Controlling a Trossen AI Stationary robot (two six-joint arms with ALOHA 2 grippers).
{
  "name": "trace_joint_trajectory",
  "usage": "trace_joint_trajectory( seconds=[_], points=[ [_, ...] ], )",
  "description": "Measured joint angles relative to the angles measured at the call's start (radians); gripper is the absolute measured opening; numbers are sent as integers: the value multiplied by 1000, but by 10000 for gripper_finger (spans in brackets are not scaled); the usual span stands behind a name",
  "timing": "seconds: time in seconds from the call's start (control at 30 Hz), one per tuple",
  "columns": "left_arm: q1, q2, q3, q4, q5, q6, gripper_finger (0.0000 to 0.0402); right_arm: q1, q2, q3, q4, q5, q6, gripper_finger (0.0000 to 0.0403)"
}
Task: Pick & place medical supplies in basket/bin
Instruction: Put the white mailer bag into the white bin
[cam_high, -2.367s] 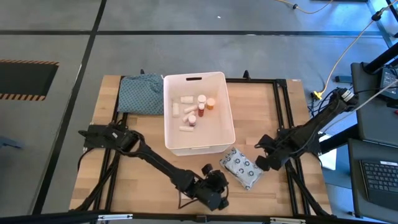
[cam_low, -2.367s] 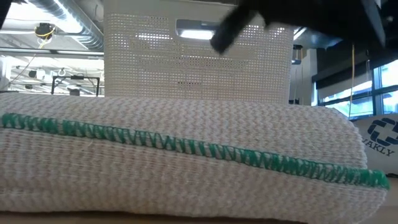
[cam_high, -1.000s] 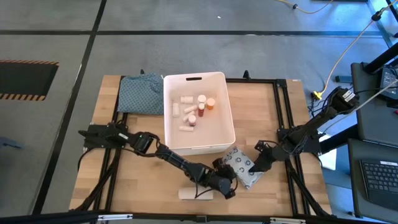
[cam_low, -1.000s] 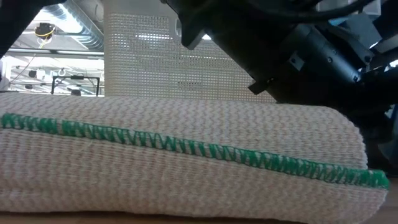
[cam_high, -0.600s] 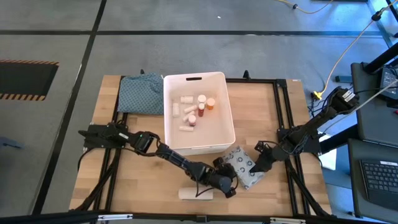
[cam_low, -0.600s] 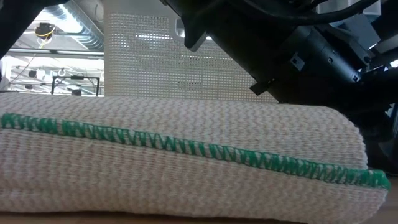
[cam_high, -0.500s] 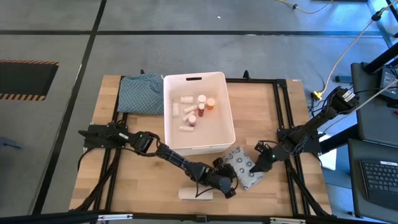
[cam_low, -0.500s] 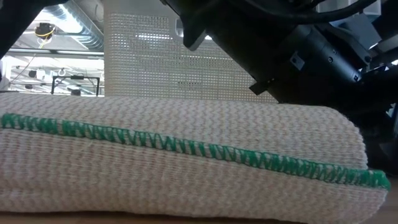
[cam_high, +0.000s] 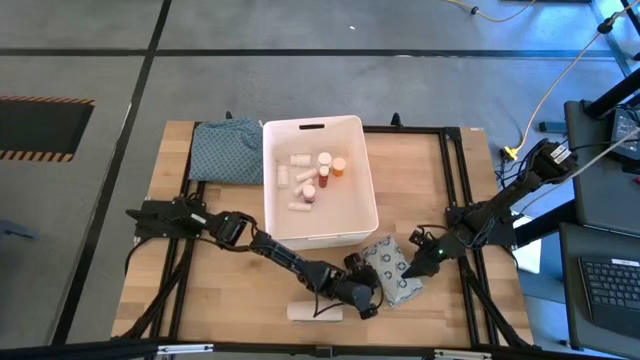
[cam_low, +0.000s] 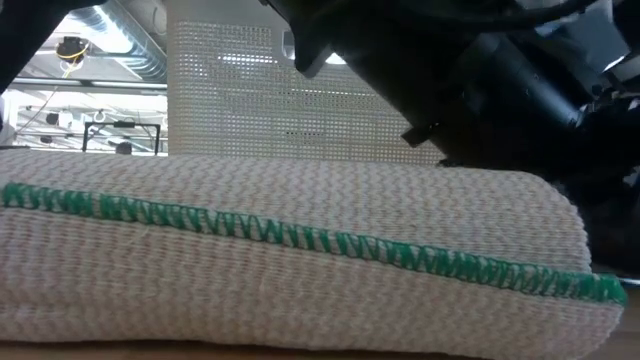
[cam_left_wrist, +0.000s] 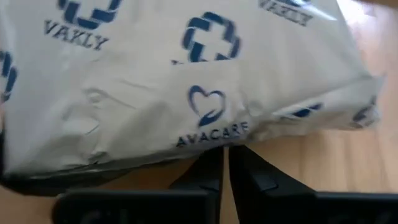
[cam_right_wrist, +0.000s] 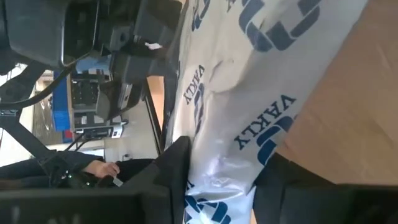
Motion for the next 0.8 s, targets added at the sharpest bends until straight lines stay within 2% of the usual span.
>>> trace_joint_trajectory(
  seconds=[0.17, 0.33, 0.57, 0.67, 0.8],
  points=[
    [-24, -3, 39, -34, 25, 29, 61, 0, 0, 29, 3, 0, -48, 127],
    [-44, -12, 91, -202, -28, -12, 96, 0, -1, 109, -49, 0, -116, 129],
    [-78, -89, 158, -392, -164, 89, 109, 0, -3, 318, -495, -94, -155, 124],
    [-78, -145, 166, -455, -233, 90, 109, 0, -1, 437, -695, -95, -195, 124],
    [-88, -198, 162, -504, -269, 102, 109, 3, -1, 592, -940, -92, -213, 124]
  ],
)
